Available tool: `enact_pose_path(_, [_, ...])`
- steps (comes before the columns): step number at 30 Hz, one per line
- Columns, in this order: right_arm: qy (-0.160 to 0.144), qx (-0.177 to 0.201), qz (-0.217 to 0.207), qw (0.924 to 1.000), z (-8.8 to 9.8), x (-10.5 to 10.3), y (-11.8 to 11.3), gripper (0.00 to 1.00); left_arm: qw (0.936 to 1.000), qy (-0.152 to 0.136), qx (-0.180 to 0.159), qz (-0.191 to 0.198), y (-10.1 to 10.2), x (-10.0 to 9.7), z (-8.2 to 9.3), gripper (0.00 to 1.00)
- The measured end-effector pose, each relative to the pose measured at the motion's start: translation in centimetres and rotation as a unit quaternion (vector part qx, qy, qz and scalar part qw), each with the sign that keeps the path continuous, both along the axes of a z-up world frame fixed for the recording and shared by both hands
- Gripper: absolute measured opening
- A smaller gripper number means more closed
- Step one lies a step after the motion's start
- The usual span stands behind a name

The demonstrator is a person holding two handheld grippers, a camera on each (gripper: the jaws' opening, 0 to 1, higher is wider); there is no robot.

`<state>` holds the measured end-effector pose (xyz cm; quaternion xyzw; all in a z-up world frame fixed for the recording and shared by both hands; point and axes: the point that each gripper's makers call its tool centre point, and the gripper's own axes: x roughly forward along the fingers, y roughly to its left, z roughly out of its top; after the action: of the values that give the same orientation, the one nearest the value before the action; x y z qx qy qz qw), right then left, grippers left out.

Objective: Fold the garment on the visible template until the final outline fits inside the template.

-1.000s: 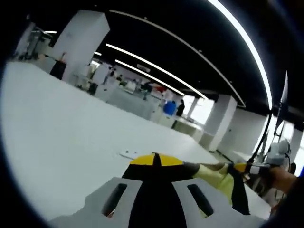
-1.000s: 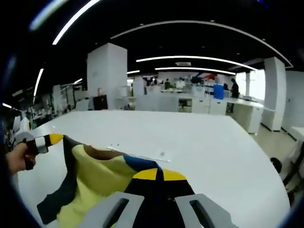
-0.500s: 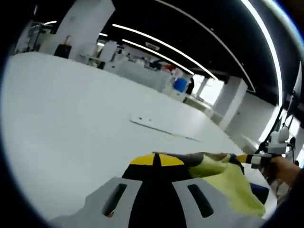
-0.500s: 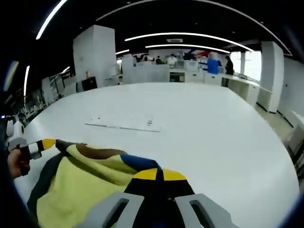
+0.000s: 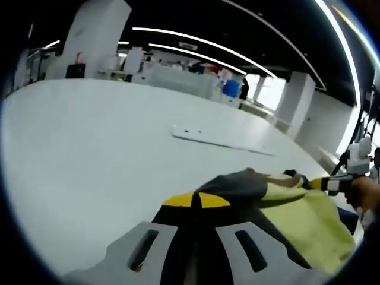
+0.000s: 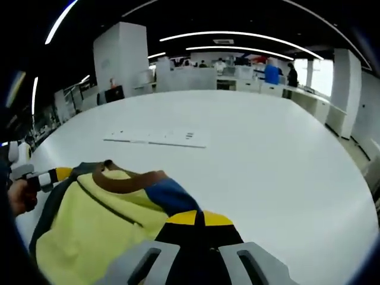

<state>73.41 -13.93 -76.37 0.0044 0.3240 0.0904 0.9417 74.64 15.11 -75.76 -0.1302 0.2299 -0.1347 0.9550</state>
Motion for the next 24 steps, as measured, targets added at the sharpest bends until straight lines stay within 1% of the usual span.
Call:
enact_pose_path(3, [0.000, 0.004, 0.007, 1.0000, 0.1, 0.1, -0.1, 0.00, 1.0000, -0.001, 0.007, -0.001, 0.1, 0.0, 0.0, 0.00])
enact_pose_path(4, [0.001, 0.010, 0.006, 0.9999, 0.2, 0.1, -0.1, 0.01, 0.9999, -0.002, 0.017, 0.003, 0.5, 0.0, 0.1, 0.02])
enact_pose_path(6, [0.003, 0.010, 0.006, 0.9999, 0.4, 0.0, -0.3, 0.10, 0.9998, -0.002, 0.021, 0.003, 0.8, -0.1, 0.4, 0.06])
enact_pose_path(8, [0.006, 0.007, 0.005, 0.9999, 0.7, -0.2, -0.5, 0.24, 0.9998, -0.001, 0.018, -0.004, 1.1, -0.4, 0.7, 0.09])
enact_pose_path(10, [0.013, 0.010, 0.004, 0.9999, 0.9, -0.7, -0.6, 0.32, 0.9997, 0.002, 0.023, -0.012, 1.3, -0.9, 0.8, 0.13])
enact_pose_path(12, [0.021, 0.014, 0.015, 0.9996, 1.2, -1.3, -0.3, 0.36, 0.9987, 0.002, 0.042, -0.027, 1.4, -1.5, 1.0, 0.18])
enact_pose_path(13, [0.027, 0.018, 0.024, 0.9992, 1.3, -1.8, 0.0, 0.41, 0.9983, 0.001, 0.048, -0.033, 1.5, -1.7, 1.2, 0.21])
enact_pose_path(16, [0.042, 0.018, 0.042, 0.9981, 1.7, -3.0, 0.5, 0.56, 0.9979, -0.014, 0.040, -0.049, 1.6, -2.4, 2.3, 0.28])
enact_pose_path(17, [0.045, 0.020, 0.045, 0.9977, 1.9, -3.4, 0.6, 0.60, 0.9973, -0.015, 0.042, -0.057, 1.5, -2.6, 2.5, 0.31])
enact_pose_path(18, [0.054, 0.026, 0.060, 0.9964, 2.0, -4.1, 1.1, 0.62, 0.9967, -0.021, 0.048, -0.063, 1.6, -3.0, 2.9, 0.34])
enact_pose_path(20, [0.061, 0.032, 0.066, 0.9954, 2.4, -4.9, 1.3, 0.66, 0.9955, -0.024, 0.055, -0.073, 1.8, -3.6, 3.4, 0.39])
enact_pose_path(24, [0.064, 0.034, 0.084, 0.9938, 3.3, -6.2, 1.5, 0.71, 0.9952, -0.016, 0.043, -0.087, 2.0, -4.8, 3.9, 0.44])
